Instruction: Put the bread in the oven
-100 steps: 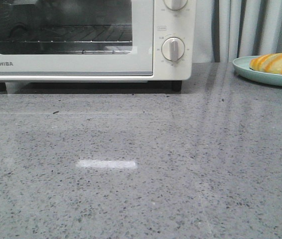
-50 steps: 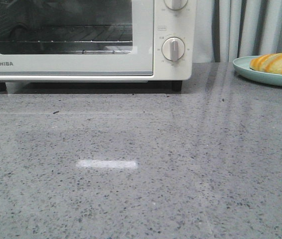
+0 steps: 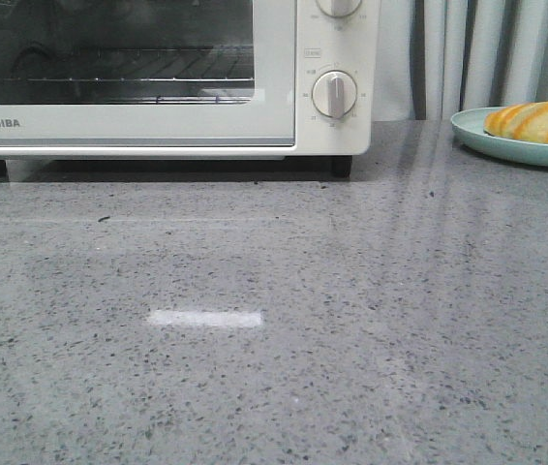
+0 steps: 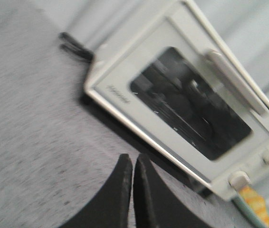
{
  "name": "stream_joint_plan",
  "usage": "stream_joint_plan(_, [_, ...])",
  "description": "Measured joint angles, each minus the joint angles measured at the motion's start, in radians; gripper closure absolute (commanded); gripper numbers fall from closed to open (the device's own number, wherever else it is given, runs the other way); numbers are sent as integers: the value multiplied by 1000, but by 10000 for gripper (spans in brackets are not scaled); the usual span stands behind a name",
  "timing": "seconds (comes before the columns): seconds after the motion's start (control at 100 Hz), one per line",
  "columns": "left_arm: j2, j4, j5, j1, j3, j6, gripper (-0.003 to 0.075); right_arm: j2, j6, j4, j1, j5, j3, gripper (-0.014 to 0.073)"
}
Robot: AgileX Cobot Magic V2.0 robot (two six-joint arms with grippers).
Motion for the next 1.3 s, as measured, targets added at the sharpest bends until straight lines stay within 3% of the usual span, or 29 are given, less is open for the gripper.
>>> stream_joint_plan(0.24, [274,8,157,-5,-280,389,742,179,11,68,0,290,-236,662])
stream_joint_plan(0.38, [450,-20,105,-79,-418,550,742,389,11,96,12,454,-388,662])
stream_joint_plan(0.52, [614,-35,72,-175,-557,673,742,545,11,124,70,528,-506,662])
stream_joint_plan(0.78, [949,-42,44,-297,-805,717,741,611,11,124,131,501,-549,662])
stream_joint_plan(1.03, [1212,-106,13,-302,-942,719,741,611,11,121,131,507,-550,662])
stream_joint_plan(1.3, [1318,-136,-12,-302,-982,719,741,611,11,107,131,552,-550,662])
